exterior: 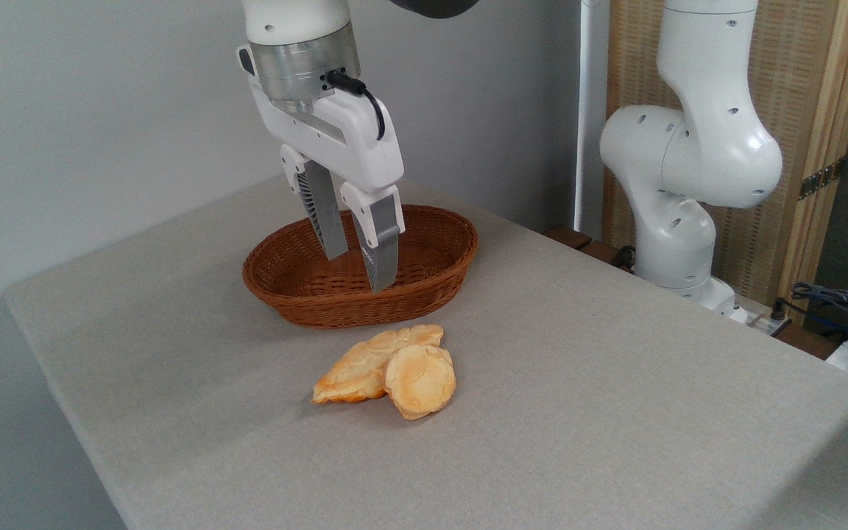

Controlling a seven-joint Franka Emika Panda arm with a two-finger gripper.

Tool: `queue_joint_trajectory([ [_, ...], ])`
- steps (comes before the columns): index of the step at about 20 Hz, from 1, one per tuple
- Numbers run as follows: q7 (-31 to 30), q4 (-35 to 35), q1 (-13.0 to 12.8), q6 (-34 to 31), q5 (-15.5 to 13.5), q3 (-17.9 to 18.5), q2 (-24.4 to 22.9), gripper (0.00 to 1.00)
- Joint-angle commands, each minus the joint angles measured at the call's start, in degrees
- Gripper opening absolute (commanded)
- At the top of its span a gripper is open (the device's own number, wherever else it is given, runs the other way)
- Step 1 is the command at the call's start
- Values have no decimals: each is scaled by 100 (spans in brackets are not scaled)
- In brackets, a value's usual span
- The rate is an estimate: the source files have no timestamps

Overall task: Put bread into the basket
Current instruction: 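Move the gripper down onto the rounder bread slice beside the basket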

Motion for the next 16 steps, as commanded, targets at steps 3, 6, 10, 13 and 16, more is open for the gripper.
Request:
queue_joint_trajectory([
  [3, 120, -702, -106, 218, -40, -5, -182, 100],
  [6, 217, -1265, -114, 938, -31, 30, -270, 100],
  [10, 690, -1592, -106, 1283, -23, 329, -297, 100],
  [13, 1042, -1618, -97, 1283, -23, 540, -279, 100],
  [16, 1193, -1732, -88, 1309, -23, 549, -227, 100],
])
